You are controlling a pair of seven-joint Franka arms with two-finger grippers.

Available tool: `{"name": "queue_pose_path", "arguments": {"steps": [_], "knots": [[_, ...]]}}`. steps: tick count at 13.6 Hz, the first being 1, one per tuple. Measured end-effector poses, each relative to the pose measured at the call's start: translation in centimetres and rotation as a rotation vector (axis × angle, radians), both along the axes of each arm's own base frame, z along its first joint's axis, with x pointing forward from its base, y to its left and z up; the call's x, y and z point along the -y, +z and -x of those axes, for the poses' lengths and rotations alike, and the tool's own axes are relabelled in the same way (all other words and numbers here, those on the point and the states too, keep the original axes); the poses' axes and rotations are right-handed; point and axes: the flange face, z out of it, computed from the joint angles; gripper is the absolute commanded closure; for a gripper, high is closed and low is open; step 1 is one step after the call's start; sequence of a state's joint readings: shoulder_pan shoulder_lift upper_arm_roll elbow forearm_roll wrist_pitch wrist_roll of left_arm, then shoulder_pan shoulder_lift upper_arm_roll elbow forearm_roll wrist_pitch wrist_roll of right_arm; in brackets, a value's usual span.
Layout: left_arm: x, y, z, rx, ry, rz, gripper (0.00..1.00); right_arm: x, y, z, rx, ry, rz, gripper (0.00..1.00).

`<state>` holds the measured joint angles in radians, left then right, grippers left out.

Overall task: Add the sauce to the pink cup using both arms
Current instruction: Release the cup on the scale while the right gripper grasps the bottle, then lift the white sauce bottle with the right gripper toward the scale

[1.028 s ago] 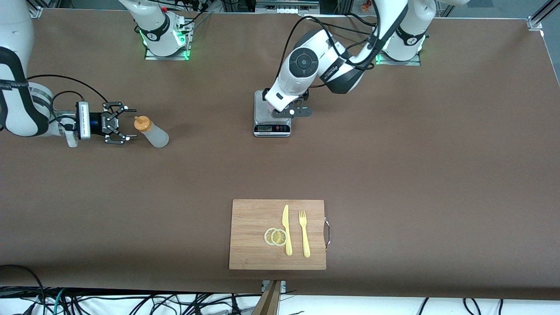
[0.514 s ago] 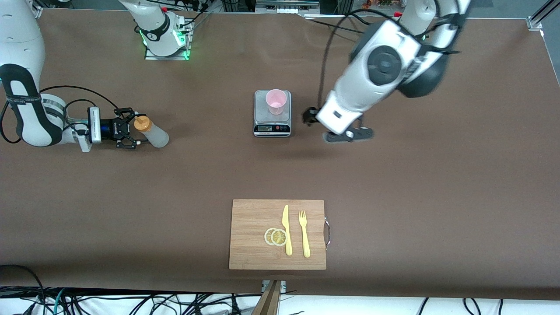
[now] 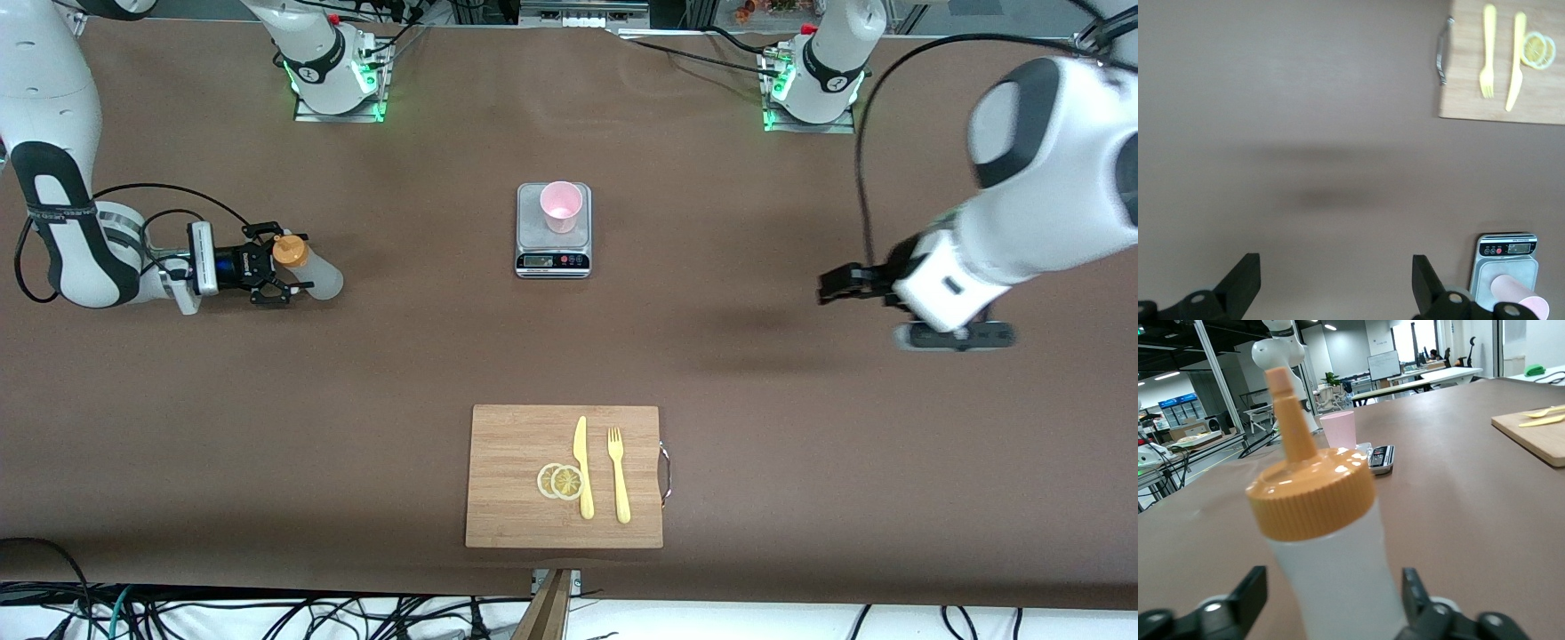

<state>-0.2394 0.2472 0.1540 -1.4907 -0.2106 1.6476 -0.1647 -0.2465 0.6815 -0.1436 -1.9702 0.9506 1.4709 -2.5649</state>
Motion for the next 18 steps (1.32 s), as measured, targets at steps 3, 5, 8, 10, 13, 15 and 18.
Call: {"name": "queue_pose_path", "arguments": {"steps": [3,5,8,10,13,15,18], "knots": [[-7.3,5.2,1.7,0.015,0.077,-0.003,0.00,-0.3,-0.1,-0.2,0.003,0.007,-0.006,0.69],[-7.3,7.3,2.9,-0.011,0.048,-0.057,0.00,-0.2,0.0,-0.3,0.005,0.008,-0.006,0.78],[-5.8,8.0,3.2,-0.017,-0.035,-0.072,0.00,0.4,1.4,-2.4,0.017,0.026,0.031,0.78],[-6.1,7.3,2.9,-0.026,-0.063,-0.071,0.00,0.3,4.3,-5.1,-0.005,0.049,0.092,0.77],[-6.5,6.6,2.6,-0.037,-0.069,-0.066,0.00,-3.5,9.2,-8.3,-0.068,0.080,0.178,0.75],[-6.4,6.3,2.5,-0.042,-0.073,-0.063,0.00,-7.7,12.3,-9.7,-0.112,0.115,0.259,0.75],[-6.2,5.6,2.2,-0.053,-0.078,-0.062,0.00,-13.4,17.5,-11.4,-0.160,0.138,0.473,0.75]]}}
